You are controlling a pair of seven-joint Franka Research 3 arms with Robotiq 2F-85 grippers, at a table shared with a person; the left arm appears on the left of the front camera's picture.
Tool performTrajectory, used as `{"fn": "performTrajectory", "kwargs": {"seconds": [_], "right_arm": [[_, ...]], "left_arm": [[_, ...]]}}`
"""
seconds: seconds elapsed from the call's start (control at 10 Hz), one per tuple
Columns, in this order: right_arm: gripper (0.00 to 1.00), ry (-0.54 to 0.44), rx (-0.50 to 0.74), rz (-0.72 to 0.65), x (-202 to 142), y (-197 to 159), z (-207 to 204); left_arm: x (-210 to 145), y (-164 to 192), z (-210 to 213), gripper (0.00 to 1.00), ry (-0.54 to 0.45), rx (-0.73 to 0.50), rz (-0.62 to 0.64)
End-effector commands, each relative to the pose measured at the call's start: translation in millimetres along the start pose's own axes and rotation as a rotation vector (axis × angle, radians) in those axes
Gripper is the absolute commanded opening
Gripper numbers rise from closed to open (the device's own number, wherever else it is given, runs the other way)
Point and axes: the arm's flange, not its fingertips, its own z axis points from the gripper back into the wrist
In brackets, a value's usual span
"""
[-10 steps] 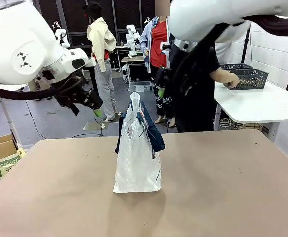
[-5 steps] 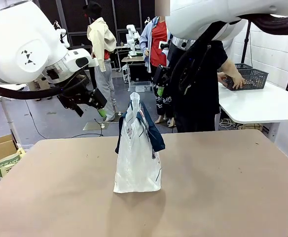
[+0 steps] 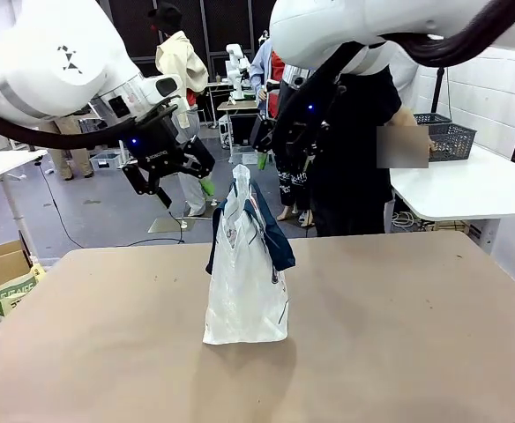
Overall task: Transfer purchased items from the store into the shopping bag.
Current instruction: Open the Reusable shopping bag in the center of the table.
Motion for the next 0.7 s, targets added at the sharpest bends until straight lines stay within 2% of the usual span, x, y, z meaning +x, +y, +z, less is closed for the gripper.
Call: {"fn": "performTrajectory", "kwargs": {"seconds": [0.0,0.2,0.6], "right_arm": [[1.0,0.036,0.071,-0.021,21,7,-9],[1.0,0.057,0.1,-0.025,29,14,-17],[1.0,0.124,0.071,-0.037,29,19,-42]], "left_arm": [[7,-5,-10,1.0,0.008,-0.032,0.045],[8,-9,-21,1.0,0.005,-0.021,0.075],[8,-14,-31,1.0,0.014,-0.061,0.068]]}}
